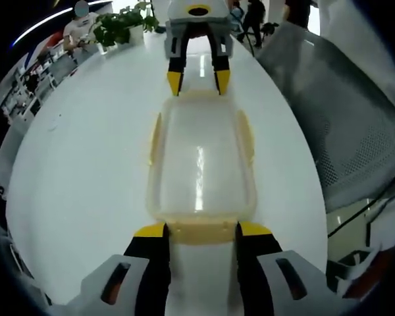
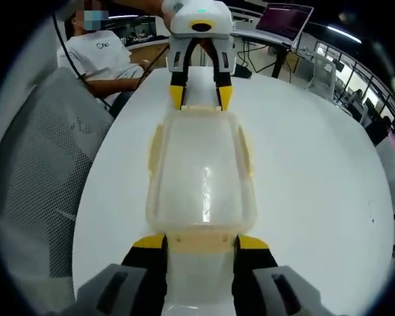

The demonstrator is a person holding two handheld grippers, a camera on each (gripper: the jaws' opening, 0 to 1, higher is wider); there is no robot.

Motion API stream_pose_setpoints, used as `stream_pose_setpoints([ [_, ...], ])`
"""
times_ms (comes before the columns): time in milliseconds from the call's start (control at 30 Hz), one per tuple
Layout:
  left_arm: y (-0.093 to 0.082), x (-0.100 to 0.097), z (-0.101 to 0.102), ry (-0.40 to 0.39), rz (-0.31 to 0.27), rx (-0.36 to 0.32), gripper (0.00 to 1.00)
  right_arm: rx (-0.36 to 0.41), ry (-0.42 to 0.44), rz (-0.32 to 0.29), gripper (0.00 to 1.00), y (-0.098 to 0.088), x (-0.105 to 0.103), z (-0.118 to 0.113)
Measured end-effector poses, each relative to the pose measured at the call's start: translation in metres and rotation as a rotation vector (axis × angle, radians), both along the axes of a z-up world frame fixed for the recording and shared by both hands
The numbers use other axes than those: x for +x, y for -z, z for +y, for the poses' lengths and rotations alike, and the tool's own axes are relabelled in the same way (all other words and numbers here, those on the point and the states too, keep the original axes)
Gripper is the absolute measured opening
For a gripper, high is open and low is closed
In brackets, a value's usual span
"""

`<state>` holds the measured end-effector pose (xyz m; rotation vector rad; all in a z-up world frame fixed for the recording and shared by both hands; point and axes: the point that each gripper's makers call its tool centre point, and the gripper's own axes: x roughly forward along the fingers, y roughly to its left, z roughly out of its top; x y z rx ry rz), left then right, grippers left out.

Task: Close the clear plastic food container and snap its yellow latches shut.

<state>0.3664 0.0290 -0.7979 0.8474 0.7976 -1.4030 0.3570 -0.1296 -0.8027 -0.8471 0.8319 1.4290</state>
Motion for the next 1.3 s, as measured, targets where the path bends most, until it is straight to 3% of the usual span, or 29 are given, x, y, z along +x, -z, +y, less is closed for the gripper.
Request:
stream_pose_setpoints([
  [333,-0.012,-0.001,0.003,0.009,-0.034,0.025,0.37,0.015,0.004,-0.015,0.37,-0.015,-0.002,0.001],
  [600,-0.031,-0.008,-0.001,0.006,-0.022,0.03,0.37,0.031,0.006,0.007,0.37,-0.034,-0.009,-0.004],
  [833,-0.048,-0.012,-0.008,0.013,-0.037,0.036,0.37,0.036,0.006,-0.011,0.37,-0.047,-0.013,-0.011],
  [1100,-0.067,-0.022,-0.017,0.025,0.003,0.044,0.36,0.051,0.004,-0.008,0.37,-0.068,-0.024,-0.018],
  [1167,-0.069,-0.02,-0.017,0.033,-0.026,0.058,0.36,0.053,0.008,-0.014,0.37,-0.072,-0.024,-0.019],
  [1300,-0.078,-0.021,-0.023,0.023,-0.031,0.063,0.36,0.054,0.011,-0.021,0.37,-0.081,-0.021,-0.024],
])
